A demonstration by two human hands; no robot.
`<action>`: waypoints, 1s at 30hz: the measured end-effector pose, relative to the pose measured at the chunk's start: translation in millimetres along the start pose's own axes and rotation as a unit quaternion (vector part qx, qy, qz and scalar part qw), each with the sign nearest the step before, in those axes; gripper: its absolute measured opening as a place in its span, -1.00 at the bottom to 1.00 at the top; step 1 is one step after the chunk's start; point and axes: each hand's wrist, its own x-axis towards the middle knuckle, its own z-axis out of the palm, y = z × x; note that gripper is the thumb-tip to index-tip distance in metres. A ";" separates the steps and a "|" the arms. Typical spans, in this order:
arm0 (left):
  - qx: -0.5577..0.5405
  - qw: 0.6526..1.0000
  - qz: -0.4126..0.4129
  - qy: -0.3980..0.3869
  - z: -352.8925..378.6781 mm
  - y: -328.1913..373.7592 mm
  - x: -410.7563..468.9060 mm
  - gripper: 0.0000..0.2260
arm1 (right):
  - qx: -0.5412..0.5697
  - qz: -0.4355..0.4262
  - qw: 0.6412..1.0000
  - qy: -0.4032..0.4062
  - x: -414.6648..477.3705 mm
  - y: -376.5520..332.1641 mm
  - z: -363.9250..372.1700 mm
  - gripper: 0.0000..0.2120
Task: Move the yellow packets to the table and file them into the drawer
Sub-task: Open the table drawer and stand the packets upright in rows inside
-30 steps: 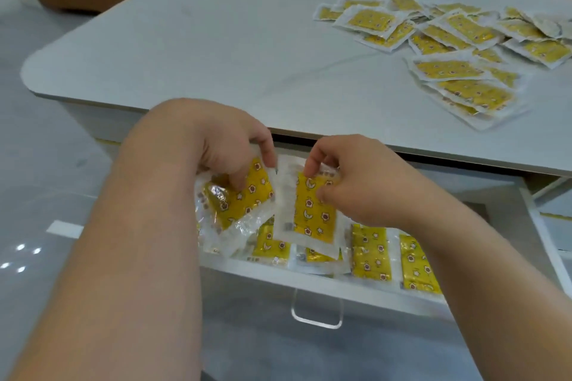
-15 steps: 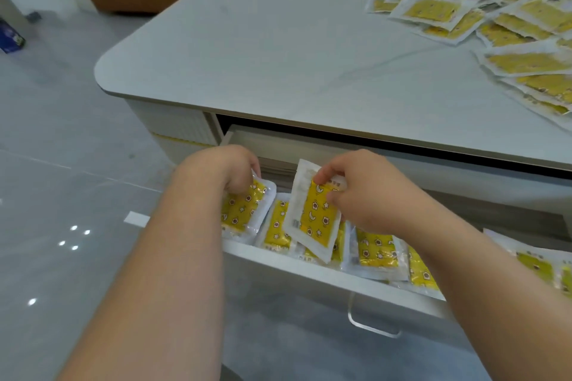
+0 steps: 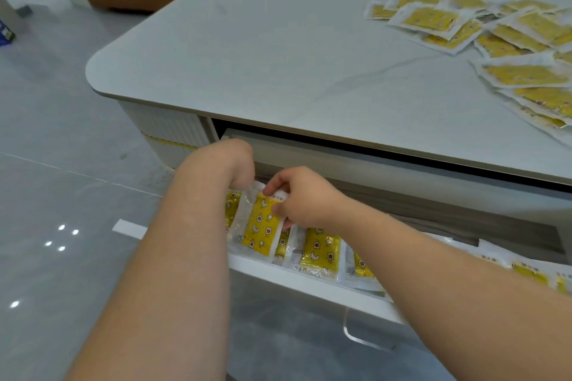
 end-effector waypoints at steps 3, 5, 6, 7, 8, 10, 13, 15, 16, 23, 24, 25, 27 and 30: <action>0.031 0.999 0.005 -0.024 -1.9 -0.7 1.7 -0.54 | -0.126 -0.057 0.990 0.039 8.2 15.0 11.3 -0.73; 0.051 0.998 0.009 -0.030 -3.8 -0.6 0.6 -0.52 | -0.188 -0.078 0.978 0.048 11.0 20.9 13.4 -0.72; 0.054 0.998 0.008 -0.032 -4.0 -0.7 -0.5 -0.51 | -0.232 -0.084 0.968 0.038 11.7 21.8 14.1 -0.71; 0.059 0.998 0.007 -0.036 -5.0 -0.3 -1.2 -0.51 | -0.280 -0.089 0.956 0.019 11.8 22.3 15.1 -0.70; 0.060 0.997 0.006 -0.038 -5.6 -0.2 -3.6 -0.50 | -0.318 -0.086 0.944 -0.007 11.1 22.1 16.3 -0.68; 0.049 0.998 0.006 -0.037 -9.5 1.2 -7.1 -0.53 | -0.352 -0.069 0.932 -0.051 6.4 20.7 18.5 -0.61; 0.009 1.000 0.012 -0.014 -18.7 9.9 -20.6 -0.65 | -0.358 -0.073 0.930 -0.040 -4.7 11.7 10.8 -0.46; -0.020 1.000 0.020 -0.006 -28.3 19.8 -31.5 -0.72 | -0.342 -0.069 0.937 -0.004 -18.3 -0.9 -5.7 -0.42; -0.045 0.999 0.022 -0.002 -33.0 26.5 -36.9 -0.75 | -0.335 -0.062 0.940 0.014 -26.6 -5.8 -15.8 -0.42; -0.238 0.963 0.122 0.035 -66.6 102.2 -87.5 -0.72 | -0.181 0.059 0.958 0.216 -106.6 10.6 -96.9 -0.64; -0.230 0.961 0.142 0.053 -68.3 114.1 -91.5 -0.72 | -0.172 0.068 0.950 0.250 -119.3 19.1 -107.1 -0.68; -0.217 0.960 0.161 0.074 -69.9 127.4 -93.6 -0.72 | -0.159 0.078 0.942 0.286 -132.1 27.5 -117.1 -0.70; -0.227 0.941 0.212 0.131 -70.1 155.8 -96.6 -0.73 | -0.133 0.091 0.921 0.355 -154.3 47.8 -137.5 -0.72; -0.298 0.882 0.276 0.241 -63.6 199.4 -94.0 -0.73 | -0.135 0.113 0.881 0.440 -176.1 77.0 -165.0 -0.74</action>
